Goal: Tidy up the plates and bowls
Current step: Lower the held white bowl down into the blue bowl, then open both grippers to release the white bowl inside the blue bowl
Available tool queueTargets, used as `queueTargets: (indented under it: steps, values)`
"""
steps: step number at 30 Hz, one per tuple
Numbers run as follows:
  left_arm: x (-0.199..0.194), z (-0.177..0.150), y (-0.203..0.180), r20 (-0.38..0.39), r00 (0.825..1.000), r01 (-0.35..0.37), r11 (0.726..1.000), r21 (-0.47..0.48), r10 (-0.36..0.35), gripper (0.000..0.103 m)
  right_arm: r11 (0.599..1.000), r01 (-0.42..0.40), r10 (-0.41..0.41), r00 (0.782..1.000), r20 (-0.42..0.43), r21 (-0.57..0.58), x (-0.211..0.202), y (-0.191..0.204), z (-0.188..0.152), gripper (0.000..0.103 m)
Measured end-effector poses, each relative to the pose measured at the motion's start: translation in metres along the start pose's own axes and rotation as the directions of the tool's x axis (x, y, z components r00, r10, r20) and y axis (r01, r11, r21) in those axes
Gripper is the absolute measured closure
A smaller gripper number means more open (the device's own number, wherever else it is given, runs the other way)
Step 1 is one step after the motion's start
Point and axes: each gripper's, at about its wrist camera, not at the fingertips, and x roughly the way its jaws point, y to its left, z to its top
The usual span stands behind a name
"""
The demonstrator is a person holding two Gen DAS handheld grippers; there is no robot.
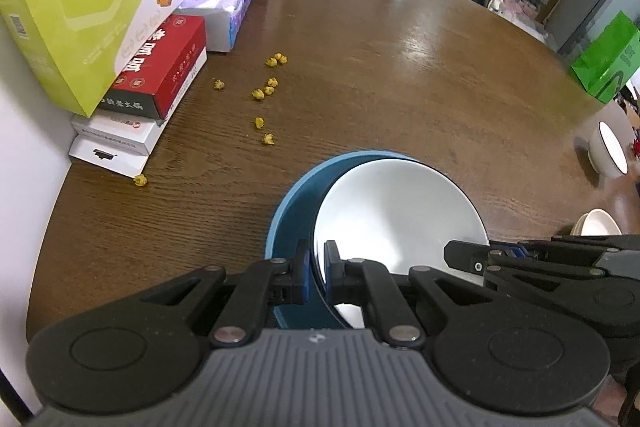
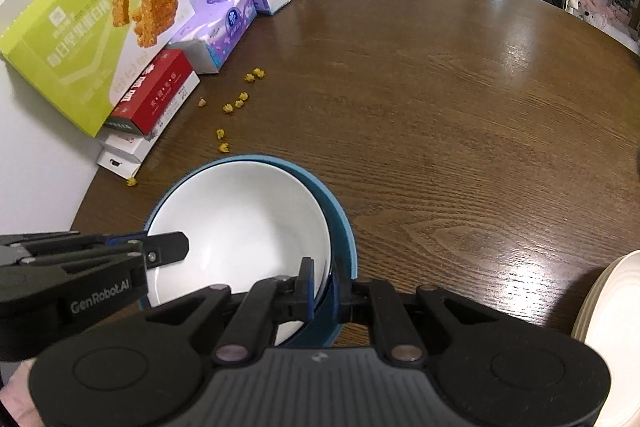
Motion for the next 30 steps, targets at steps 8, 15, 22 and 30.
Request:
queueTargets:
  steps: [8,15,22,30]
  values:
    - [0.008,0.001,-0.001,-0.04,0.999,-0.008,0.999,0.042,0.01,0.096,1.0,0.007,-0.007,1.0,-0.019,-0.025,0.007,0.004,0.0,0.094]
    - [0.013,0.004,-0.005,-0.056,0.998,-0.017,0.995,0.099,0.022,0.095,0.999,0.02,-0.021,1.0,-0.022,-0.048,0.012,0.007,0.0,0.093]
    - [0.014,0.006,-0.007,-0.07,0.997,-0.025,0.991,0.133,0.035,0.095,0.997,0.03,-0.032,0.999,-0.027,-0.069,0.013,0.009,0.0,0.093]
    - [0.015,0.007,-0.01,-0.086,0.995,-0.033,0.987,0.159,0.047,0.094,0.994,0.049,-0.053,0.998,-0.039,-0.099,0.015,0.015,0.001,0.091]
